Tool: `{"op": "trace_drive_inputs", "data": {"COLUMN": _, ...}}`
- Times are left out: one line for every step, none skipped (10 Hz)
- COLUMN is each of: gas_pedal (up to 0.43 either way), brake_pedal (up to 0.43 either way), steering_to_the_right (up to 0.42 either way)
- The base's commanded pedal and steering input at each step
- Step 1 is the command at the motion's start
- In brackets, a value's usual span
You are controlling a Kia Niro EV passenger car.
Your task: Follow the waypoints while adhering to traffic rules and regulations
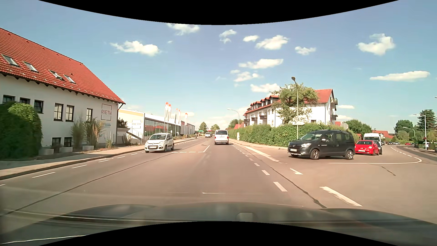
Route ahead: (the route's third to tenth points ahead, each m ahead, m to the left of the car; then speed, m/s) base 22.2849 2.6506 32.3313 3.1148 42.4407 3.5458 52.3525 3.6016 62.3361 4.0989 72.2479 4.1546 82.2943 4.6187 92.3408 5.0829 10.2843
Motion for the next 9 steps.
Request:
{"op": "trace_drive_inputs", "data": {"gas_pedal": 0.209, "brake_pedal": 0.006, "steering_to_the_right": -0.012}}
{"op": "trace_drive_inputs", "data": {"gas_pedal": 0.209, "brake_pedal": 0.006, "steering_to_the_right": -0.014}}
{"op": "trace_drive_inputs", "data": {"gas_pedal": 0.209, "brake_pedal": 0.006, "steering_to_the_right": -0.014}}
{"op": "trace_drive_inputs", "data": {"gas_pedal": 0.209, "brake_pedal": 0.006, "steering_to_the_right": -0.014}}
{"op": "trace_drive_inputs", "data": {"gas_pedal": 0.209, "brake_pedal": 0.006, "steering_to_the_right": -0.014}}
{"op": "trace_drive_inputs", "data": {"gas_pedal": 0.209, "brake_pedal": 0.006, "steering_to_the_right": -0.014}}
{"op": "trace_drive_inputs", "data": {"gas_pedal": 0.197, "brake_pedal": 0.006, "steering_to_the_right": -0.014}}
{"op": "trace_drive_inputs", "data": {"gas_pedal": 0.189, "brake_pedal": 0.006, "steering_to_the_right": -0.013}}
{"op": "trace_drive_inputs", "data": {"gas_pedal": 0.189, "brake_pedal": 0.006, "steering_to_the_right": -0.013}}
